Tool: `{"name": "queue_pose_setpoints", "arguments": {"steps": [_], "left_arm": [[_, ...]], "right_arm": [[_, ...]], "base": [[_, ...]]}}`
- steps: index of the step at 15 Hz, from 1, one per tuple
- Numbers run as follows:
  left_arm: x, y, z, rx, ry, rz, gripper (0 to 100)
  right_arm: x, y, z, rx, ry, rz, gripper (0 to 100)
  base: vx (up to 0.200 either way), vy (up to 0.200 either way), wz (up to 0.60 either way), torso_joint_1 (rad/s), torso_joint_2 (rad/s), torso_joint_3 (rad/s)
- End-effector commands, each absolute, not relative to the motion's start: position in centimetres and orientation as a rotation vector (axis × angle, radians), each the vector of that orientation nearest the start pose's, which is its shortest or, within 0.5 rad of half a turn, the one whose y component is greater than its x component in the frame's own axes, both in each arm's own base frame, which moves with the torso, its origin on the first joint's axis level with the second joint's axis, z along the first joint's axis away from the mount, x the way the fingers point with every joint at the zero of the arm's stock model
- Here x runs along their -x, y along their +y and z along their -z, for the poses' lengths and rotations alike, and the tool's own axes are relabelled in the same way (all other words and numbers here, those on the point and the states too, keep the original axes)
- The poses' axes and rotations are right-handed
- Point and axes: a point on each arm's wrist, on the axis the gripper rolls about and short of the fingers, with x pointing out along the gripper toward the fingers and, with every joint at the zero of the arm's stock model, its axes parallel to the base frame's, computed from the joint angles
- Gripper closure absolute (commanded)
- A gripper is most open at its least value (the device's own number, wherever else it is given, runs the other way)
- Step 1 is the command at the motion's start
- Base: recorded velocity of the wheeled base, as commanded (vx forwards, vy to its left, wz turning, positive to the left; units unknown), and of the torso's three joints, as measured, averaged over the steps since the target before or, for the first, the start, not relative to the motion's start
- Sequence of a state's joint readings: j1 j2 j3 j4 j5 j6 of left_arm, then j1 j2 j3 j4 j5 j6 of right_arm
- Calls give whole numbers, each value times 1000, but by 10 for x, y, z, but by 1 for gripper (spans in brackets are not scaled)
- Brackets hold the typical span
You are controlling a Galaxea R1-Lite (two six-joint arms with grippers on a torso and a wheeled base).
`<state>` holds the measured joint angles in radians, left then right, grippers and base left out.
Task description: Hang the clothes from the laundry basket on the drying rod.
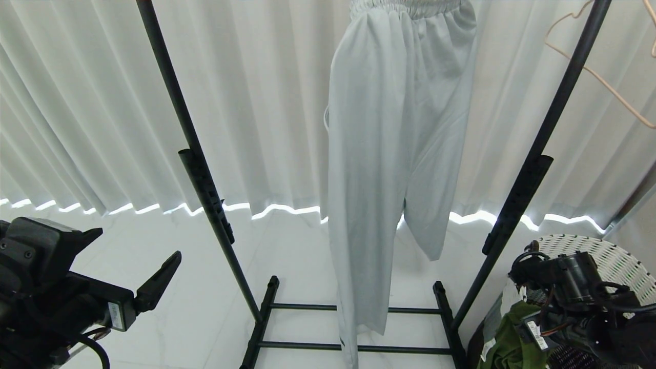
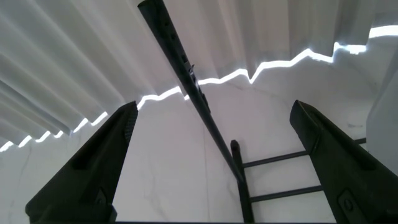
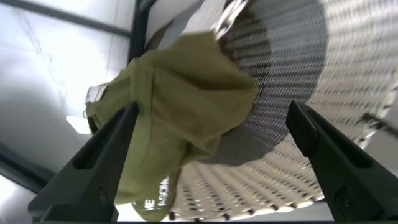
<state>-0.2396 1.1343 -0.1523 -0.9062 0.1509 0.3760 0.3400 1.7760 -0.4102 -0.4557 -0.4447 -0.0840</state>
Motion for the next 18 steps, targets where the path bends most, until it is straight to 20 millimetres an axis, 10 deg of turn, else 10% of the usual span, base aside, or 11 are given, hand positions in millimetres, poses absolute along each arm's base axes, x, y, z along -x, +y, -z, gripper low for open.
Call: {"name": "queue_pose_setpoints", "arguments": {"steps": [1, 8, 9, 18], "left_arm": [[-127, -28, -158, -392, 58, 102, 0], [-125, -27, -158, -402, 56, 102, 0], [-125, -27, -158, -419, 55, 103, 0], [-126, -28, -158, -427, 53, 110, 0]], "right_arm": [[-226, 70, -46, 434, 894, 65, 0], [-239, 75, -41, 409, 849, 71, 0], [-239, 75, -41, 407, 849, 72, 100], [-232, 79, -67, 388, 744, 67, 100]], "base": [[0, 0, 0, 0, 0, 0], [0, 0, 0, 0, 0, 0], [0, 0, 0, 0, 0, 0], [0, 0, 0, 0, 0, 0]]}}
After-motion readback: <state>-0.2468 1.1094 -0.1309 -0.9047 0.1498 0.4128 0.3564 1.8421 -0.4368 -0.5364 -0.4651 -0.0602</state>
